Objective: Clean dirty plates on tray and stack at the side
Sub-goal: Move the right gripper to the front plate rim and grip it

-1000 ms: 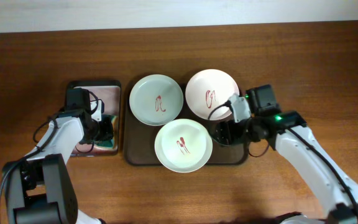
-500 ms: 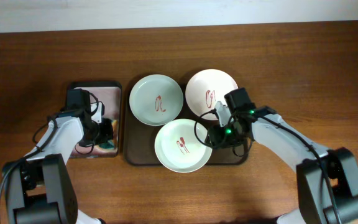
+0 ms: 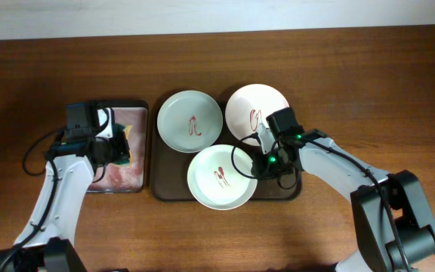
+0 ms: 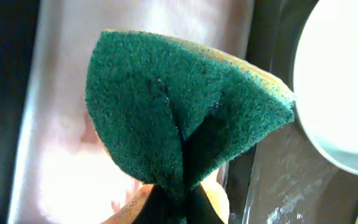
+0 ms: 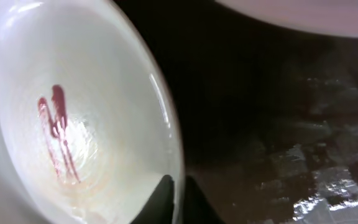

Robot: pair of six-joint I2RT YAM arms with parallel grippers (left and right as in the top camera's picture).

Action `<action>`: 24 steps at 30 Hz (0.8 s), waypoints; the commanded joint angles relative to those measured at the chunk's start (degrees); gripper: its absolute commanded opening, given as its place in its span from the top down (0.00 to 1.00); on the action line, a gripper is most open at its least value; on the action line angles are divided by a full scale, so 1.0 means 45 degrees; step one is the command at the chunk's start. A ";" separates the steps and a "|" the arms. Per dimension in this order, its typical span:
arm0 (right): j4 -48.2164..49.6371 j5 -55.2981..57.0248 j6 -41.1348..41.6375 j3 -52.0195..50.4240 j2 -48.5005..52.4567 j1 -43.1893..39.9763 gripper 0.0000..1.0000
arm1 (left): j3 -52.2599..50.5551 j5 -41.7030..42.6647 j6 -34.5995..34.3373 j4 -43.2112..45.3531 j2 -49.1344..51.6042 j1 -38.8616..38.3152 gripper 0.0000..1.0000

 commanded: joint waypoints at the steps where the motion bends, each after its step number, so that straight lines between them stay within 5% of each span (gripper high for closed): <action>1: 0.0053 0.0753 0.0520 0.0253 0.0107 0.0112 0.95 | 0.0291 -0.0733 -0.0233 0.0379 -0.0835 -0.0073 1.00; 24: 0.0180 0.0826 0.0525 0.0253 0.0107 0.0102 0.96 | 0.0291 -0.1428 -0.0369 0.0874 -0.2560 -0.0073 1.00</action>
